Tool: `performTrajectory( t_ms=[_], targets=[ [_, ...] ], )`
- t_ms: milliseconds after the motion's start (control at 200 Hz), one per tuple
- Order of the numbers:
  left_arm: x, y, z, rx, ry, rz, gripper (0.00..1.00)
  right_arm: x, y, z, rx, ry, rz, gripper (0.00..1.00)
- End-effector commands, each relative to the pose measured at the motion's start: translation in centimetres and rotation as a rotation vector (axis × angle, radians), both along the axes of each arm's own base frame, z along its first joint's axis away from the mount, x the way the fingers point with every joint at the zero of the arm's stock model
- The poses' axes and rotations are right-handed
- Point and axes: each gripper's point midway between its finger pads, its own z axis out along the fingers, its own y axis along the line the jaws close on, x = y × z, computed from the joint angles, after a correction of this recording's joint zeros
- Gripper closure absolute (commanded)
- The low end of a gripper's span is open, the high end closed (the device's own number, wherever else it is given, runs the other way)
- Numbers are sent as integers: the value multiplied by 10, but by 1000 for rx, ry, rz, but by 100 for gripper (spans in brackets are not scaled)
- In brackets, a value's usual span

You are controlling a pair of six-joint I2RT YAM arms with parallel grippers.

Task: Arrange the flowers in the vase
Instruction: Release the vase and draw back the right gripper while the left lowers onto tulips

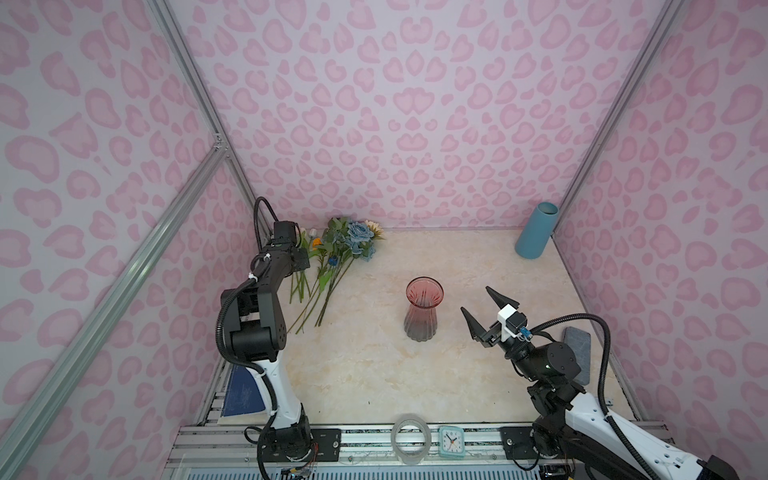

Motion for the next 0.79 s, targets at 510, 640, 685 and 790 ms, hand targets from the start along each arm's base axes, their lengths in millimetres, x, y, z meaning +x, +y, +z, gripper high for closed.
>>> performTrajectory(
  t_ms=[510, 640, 685, 790],
  targets=[
    [14, 18, -50, -31, 184, -170, 57, -39, 60, -53, -90, 2, 224, 24],
    [17, 23, -60, -12, 213, -168, 60, -40, 59, -55, -85, 2, 219, 24],
    [18, 22, -62, -13, 215, -175, 60, -41, 59, -54, -79, -1, 219, 24],
    [21, 22, -64, -11, 220, -176, 63, -41, 59, -57, -82, 8, 221, 24]
  ],
)
